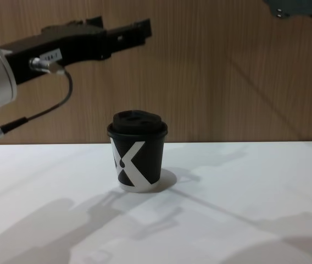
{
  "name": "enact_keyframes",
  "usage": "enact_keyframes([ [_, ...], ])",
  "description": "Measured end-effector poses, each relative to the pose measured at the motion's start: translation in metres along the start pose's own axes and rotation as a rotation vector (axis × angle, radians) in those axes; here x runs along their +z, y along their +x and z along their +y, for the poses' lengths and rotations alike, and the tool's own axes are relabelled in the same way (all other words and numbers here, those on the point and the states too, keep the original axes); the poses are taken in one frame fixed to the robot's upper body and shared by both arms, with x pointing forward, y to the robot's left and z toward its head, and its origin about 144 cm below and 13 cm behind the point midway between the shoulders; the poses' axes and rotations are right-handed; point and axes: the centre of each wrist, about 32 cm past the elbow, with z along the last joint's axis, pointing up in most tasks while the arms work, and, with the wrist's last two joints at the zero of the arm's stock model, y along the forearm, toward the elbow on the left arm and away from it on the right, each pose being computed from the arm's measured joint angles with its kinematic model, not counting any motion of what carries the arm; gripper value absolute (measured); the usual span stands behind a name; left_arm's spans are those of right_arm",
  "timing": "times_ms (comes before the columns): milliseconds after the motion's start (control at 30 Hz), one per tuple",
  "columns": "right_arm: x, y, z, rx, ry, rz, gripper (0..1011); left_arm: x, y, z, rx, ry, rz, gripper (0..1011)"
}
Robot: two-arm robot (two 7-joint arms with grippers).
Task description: Pick up the straw with one hand, pass it to the other hand, and insert it into the cup.
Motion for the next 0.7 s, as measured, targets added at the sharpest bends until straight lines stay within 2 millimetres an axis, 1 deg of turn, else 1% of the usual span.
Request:
enact_keyframes([
  [300,0.000,0.000,0.000,0.001,-0.001,0.000,4,0.002,0.011,-0.004,-0.122,-0.070,0.065,1003],
  [433,0.000,0.000,0.000,0.002,-0.001,0.000,4,-0.001,0.016,-0.008,-0.178,-0.109,0.111,1003],
  [700,0.000,0.000,0.000,0.002,-0.001,0.000,4,-0.008,0.020,-0.016,-0.236,-0.174,0.210,1003],
])
